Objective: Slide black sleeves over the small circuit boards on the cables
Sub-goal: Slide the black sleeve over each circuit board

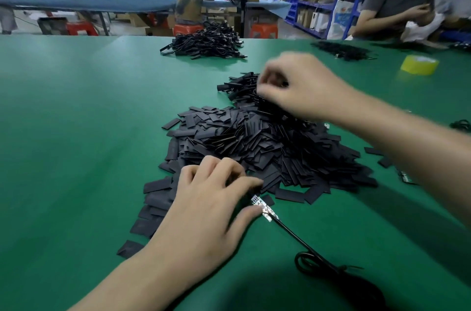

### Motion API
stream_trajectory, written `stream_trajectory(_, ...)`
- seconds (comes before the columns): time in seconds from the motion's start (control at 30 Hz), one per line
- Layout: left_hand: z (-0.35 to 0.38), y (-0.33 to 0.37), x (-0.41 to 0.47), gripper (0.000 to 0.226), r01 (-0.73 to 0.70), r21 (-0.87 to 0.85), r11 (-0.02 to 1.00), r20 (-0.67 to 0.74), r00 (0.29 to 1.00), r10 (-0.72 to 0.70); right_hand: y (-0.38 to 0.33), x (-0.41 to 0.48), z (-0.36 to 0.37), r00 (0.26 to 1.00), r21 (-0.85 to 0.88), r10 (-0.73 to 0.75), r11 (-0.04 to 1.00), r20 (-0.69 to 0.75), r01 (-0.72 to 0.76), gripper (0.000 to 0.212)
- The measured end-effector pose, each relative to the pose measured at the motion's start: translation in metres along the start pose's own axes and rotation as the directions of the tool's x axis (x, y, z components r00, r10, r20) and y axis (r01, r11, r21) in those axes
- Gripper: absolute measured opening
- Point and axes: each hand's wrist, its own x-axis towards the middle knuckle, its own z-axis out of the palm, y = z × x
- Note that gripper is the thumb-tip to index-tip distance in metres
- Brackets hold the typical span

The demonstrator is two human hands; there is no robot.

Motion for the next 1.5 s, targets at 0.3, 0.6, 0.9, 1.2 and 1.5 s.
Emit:
stream_trajectory(0.3,-0.003,0.002,0.004,0.017,-0.001,-0.124,0.992,-0.151,0.988,-0.018,-0.041,-0.141,0.015,0.967,0.191,0.021,0.979,0.253,-0.071,0.044)
stream_trajectory(0.6,-0.006,0.008,0.003,0.044,0.073,-0.037,0.997,-0.048,0.996,-0.075,-0.033,-0.152,0.026,0.914,0.775,0.287,0.492,0.285,-0.396,0.016)
stream_trajectory(0.9,-0.002,0.008,0.003,0.024,0.027,-0.071,0.997,-0.068,0.997,-0.032,-0.026,-0.154,0.039,0.869,0.864,0.288,0.193,0.404,-0.465,0.032)
stream_trajectory(1.2,-0.007,0.011,0.001,0.015,0.07,-0.513,0.856,-0.121,0.981,-0.153,-0.031,-0.159,0.037,0.929,0.792,0.175,0.485,0.326,-0.37,0.017)
stream_trajectory(1.5,-0.011,0.016,0.0,0.029,-0.093,-0.352,0.931,-0.215,0.976,0.016,-0.035,-0.162,0.035,0.939,0.826,0.186,0.447,0.29,-0.344,0.026)
